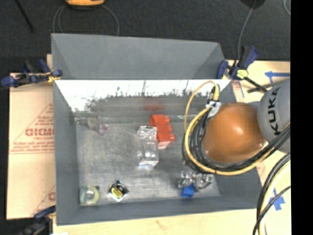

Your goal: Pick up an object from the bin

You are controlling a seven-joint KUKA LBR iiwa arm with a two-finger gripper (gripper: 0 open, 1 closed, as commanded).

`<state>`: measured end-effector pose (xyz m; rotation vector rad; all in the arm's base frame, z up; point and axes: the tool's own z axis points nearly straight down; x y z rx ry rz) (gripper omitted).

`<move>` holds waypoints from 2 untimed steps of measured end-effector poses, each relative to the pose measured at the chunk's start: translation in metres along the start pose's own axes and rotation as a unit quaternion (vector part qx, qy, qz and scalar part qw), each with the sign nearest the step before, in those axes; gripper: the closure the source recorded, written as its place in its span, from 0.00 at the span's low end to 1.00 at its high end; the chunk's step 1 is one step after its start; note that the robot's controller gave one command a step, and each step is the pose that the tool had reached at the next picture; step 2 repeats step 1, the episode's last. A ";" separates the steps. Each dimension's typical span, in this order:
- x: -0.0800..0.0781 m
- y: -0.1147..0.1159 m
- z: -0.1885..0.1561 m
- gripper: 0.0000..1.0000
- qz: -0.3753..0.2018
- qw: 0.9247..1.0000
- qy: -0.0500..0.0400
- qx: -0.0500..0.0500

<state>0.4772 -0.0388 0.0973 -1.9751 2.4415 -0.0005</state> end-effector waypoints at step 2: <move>-0.007 -0.004 -0.167 1.00 -0.041 0.999 0.000 0.004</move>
Offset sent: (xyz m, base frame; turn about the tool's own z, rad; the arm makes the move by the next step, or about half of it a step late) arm 0.0034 0.0068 0.1627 -0.0855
